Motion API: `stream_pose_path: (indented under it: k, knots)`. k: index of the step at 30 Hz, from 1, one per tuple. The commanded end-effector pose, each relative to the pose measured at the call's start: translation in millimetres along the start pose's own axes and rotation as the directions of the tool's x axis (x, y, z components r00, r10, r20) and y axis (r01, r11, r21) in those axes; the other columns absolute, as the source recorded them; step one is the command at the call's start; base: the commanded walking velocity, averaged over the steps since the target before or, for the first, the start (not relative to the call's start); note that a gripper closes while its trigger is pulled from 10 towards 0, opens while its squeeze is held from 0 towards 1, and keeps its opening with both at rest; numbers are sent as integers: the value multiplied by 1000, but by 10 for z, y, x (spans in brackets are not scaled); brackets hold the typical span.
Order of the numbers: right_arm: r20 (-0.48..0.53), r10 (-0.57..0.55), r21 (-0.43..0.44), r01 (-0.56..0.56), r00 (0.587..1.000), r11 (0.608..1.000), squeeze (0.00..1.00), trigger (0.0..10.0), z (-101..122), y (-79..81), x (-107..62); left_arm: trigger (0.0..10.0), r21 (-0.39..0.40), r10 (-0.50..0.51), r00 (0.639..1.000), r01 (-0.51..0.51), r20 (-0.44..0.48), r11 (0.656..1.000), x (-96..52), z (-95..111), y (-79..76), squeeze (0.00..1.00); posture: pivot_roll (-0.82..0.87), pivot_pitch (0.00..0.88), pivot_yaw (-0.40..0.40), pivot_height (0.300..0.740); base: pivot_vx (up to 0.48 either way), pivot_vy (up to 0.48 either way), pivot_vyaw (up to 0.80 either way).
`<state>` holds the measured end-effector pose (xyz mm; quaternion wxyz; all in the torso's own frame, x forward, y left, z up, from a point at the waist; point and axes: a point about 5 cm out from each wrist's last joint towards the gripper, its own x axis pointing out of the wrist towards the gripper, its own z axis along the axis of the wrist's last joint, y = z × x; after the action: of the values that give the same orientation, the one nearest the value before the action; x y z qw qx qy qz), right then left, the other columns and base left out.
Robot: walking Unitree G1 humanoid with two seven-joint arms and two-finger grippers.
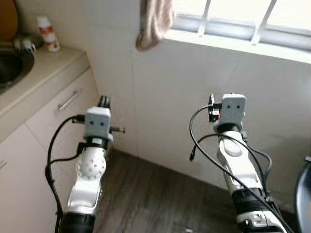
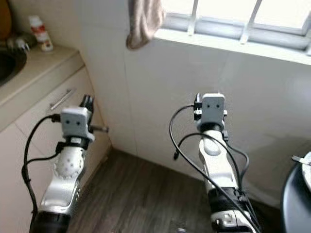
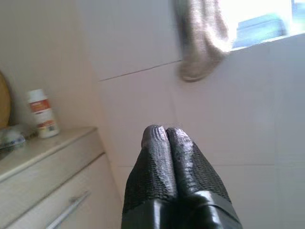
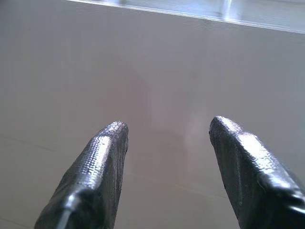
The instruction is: Kitchen organization
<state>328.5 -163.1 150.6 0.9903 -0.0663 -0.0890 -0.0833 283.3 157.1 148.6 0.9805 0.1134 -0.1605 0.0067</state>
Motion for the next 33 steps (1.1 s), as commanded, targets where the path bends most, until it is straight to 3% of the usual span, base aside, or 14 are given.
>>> stream_pose_path:
  k: [1,11,15,22,27,33]
  knots:
    - [-16,-31,1,31,999,1000,0,10000,-24,-67,8,10000,-8,-21,1000,21,13,1000,9,39,-60,0,15,22,1,740,0,0,0]
    - [-40,-23,-9,22,999,1000,0,10000,-59,-50,17,10000,-10,-11,1000,12,14,1000,13,38,-49,0,16,23,0,740,0,-232,0]
    - [-84,-33,18,35,996,999,0,10000,-123,-71,15,10000,-10,-3,1000,3,1,1000,18,19,-49,0,16,22,0,740,0,0,-800]
    - [-93,-22,-28,20,995,999,0,10000,-152,-59,10,10000,-21,-13,1000,12,-16,1000,15,0,-54,0,15,20,3,740,0,0,-800]
    - [-97,-4,-109,-6,995,994,0,10000,-180,-51,15,10000,-22,-12,1000,11,-14,1000,18,1,-53,0,15,20,2,740,0,418,-673]
    - [-93,89,-256,-110,992,960,0,10000,-216,28,4,10000,-15,-13,1000,12,-5,1000,13,8,-56,0,16,16,0,740,0,0,-73]
